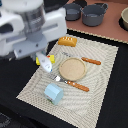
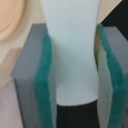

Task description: Interact with the objects in diverse but meaningful ways.

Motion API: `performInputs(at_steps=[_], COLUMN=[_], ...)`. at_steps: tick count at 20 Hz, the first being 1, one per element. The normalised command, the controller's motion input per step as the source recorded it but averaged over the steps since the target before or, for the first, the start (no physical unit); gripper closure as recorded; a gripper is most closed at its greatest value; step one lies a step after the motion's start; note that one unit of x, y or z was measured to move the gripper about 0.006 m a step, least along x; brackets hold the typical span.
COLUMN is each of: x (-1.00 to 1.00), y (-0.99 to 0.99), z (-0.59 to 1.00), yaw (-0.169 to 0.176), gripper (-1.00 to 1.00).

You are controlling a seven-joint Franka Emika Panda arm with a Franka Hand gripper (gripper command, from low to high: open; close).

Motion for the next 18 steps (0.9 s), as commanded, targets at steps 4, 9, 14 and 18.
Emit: performInputs(at_steps=[4,9,14,18], x=[0.87,0.77,0.67,0.56], y=[0.32,0.13,0.06,0.0], z=[0.09,-0.08,-0.18,-0.24], yaw=[-0.003,-0.014,-0.016,-0.027], gripper=[1.0,1.0,1.0,1.0])
